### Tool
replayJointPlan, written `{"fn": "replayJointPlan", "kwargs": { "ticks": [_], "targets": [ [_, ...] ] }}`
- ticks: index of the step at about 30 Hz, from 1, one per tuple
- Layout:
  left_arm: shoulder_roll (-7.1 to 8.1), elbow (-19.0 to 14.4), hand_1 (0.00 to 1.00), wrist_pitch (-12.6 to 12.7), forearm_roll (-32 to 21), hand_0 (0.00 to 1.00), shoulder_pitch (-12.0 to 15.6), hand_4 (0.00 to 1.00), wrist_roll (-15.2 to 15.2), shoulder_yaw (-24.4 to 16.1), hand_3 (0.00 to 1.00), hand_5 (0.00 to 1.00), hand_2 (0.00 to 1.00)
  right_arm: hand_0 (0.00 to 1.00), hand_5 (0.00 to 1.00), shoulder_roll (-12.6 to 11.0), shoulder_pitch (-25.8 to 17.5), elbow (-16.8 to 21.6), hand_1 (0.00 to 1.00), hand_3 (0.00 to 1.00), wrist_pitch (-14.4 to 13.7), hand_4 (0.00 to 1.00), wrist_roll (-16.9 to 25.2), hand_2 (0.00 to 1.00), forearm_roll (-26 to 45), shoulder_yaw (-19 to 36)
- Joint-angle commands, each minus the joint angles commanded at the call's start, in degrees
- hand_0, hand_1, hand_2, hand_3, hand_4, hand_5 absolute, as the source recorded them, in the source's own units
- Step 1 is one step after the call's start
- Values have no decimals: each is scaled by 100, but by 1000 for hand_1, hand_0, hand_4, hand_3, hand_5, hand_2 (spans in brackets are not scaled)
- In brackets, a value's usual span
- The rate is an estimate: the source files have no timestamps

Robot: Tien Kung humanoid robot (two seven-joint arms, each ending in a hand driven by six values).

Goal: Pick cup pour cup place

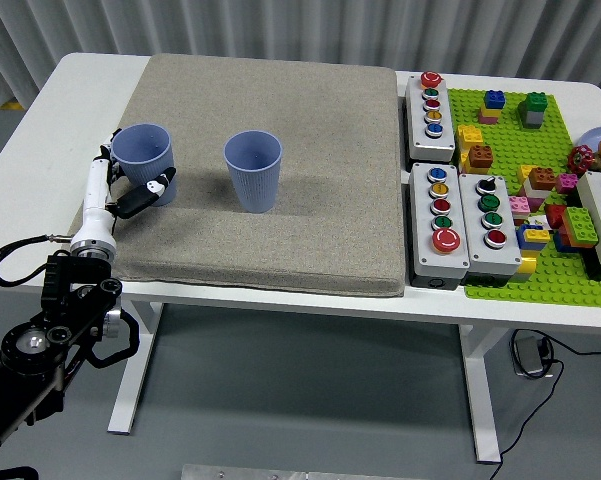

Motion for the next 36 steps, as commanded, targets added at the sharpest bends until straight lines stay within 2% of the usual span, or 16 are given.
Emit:
{"fn": "replayJointPlan", "kwargs": {
  "ticks": [1, 2, 7, 8, 28, 36],
  "targets": [
    [-1, 1, 709, 11, -12, 723, 2, 892, -8, 5, 868, 258, 764, 675, 55, 0, -2, 0, 599, 574, 0, 2, -1, 563, -1, 0],
    [-2, 3, 654, 33, -33, 682, 5, 889, -23, 13, 739, 259, 710, 675, 56, 0, -5, 1, 600, 573, 0, 2, -1, 563, 0, -1],
    [-8, -1, 654, 116, -82, 682, 20, 889, -69, 30, 739, 259, 710, 675, 56, 1, -16, 1, 600, 573, 1, 2, -4, 563, -11, 5],
    [-9, -5, 621, 127, -87, 631, 20, 878, -75, 31, 693, 248, 670, 675, 55, 0, -16, 1, 599, 573, 3, 2, -5, 562, -20, 9],
    [-5, -121, 585, 227, 51, 563, 78, 839, -98, -6, 665, 209, 646, 674, 55, -4, -18, -3, 599, 573, 5, 2, 4, 561, -2, 1],
    [55, -336, 579, 259, 555, 549, 123, 832, 35, -155, 662, 196, 646, 673, 56, -8, -9, -5, 599, 573, 1, 2, 14, 561, 14, -2]
  ]
}}
